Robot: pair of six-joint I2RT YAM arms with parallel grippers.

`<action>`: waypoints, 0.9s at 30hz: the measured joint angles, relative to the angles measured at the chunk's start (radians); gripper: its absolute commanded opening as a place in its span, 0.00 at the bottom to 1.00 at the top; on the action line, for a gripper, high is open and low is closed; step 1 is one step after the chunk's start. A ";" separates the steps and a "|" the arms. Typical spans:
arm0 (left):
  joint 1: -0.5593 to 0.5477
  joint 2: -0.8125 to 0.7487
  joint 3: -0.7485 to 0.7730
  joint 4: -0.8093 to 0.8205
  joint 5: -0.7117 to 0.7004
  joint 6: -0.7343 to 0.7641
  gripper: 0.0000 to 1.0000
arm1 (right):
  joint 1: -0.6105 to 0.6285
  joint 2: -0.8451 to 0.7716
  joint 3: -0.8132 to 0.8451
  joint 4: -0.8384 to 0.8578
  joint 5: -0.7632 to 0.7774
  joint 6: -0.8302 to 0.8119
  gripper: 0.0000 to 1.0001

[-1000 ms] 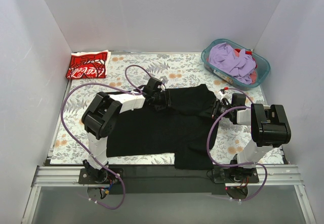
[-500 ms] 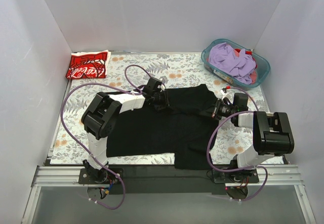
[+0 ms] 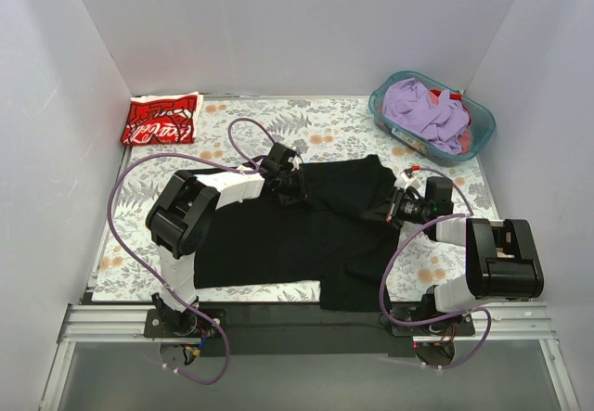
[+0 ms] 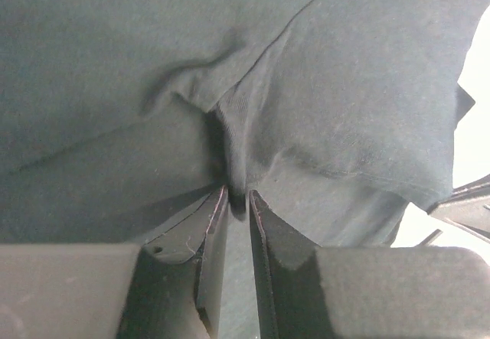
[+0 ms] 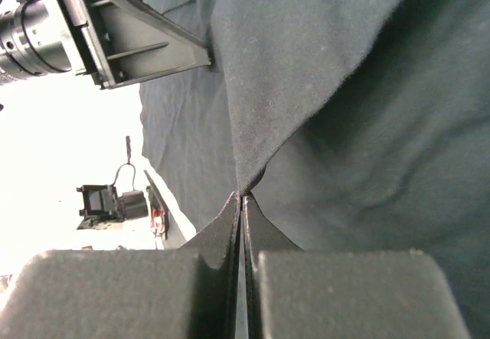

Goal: Fold and stack the t-shirts
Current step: Fold the tshirt

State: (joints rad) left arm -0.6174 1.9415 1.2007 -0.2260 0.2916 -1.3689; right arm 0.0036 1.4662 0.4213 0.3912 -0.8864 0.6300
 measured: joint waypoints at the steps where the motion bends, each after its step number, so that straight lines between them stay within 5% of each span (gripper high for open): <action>1: 0.000 0.000 0.001 -0.009 0.000 0.002 0.17 | 0.005 -0.003 -0.001 -0.001 -0.001 0.005 0.02; 15: 0.016 0.000 0.056 -0.130 0.000 0.051 0.18 | 0.043 0.047 -0.001 -0.004 0.033 0.026 0.05; 21: 0.023 0.001 0.105 -0.170 0.016 0.071 0.19 | 0.044 0.064 -0.001 -0.034 0.072 0.019 0.22; 27: 0.025 0.002 0.123 -0.235 0.029 0.094 0.18 | 0.044 -0.031 0.071 -0.250 0.202 -0.100 0.38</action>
State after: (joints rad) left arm -0.5926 1.9430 1.3239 -0.4610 0.3206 -1.2751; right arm 0.0479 1.4349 0.4927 0.1413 -0.6842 0.5297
